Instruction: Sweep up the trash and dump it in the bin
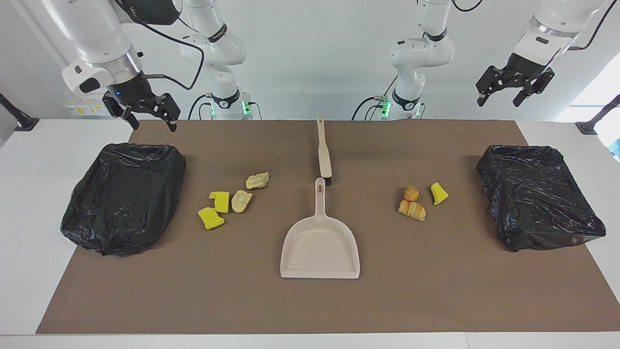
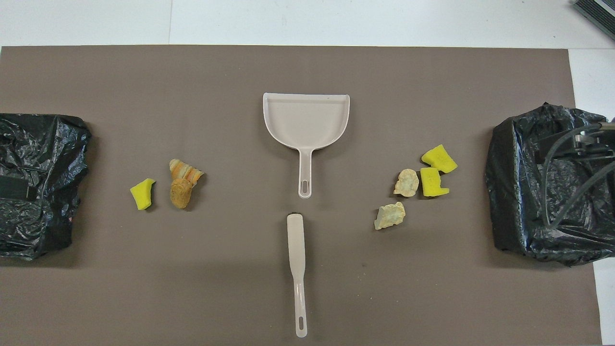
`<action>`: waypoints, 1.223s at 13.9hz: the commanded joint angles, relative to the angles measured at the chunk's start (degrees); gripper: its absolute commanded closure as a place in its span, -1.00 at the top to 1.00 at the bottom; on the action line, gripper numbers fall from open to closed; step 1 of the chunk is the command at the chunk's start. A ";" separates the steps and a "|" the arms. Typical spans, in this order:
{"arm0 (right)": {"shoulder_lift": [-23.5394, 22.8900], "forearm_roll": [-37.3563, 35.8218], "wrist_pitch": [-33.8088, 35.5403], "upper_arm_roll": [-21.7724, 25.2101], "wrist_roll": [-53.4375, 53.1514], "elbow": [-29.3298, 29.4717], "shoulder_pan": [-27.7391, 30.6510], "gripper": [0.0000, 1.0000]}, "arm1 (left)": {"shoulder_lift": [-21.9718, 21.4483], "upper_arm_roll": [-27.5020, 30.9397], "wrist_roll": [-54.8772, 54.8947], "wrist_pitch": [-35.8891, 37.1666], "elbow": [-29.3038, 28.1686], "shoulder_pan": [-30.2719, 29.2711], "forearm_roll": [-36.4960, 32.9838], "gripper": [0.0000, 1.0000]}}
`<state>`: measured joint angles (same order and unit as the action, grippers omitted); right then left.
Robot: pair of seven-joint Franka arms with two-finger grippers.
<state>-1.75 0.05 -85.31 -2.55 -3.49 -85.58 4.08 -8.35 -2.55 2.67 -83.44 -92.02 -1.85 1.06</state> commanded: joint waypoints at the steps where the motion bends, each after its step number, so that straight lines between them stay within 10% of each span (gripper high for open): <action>1: 1.66 0.57 -0.12 -0.08 -1.34 -2.05 0.05 1.00 | 0.26 -0.09 -0.74 -3.20 0.00 0.44 -0.18 1.00; 17: 1.84 0.74 -0.21 -0.08 -1.34 -2.49 0.05 1.00 | 0.09 0.62 -0.38 -0.85 -0.09 -0.87 -0.70 1.00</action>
<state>-1.44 0.05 -85.31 -2.56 -3.49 -86.18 4.08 -8.21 -1.91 2.60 -84.91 -92.15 -2.60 1.04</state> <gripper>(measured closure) 0.000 0.000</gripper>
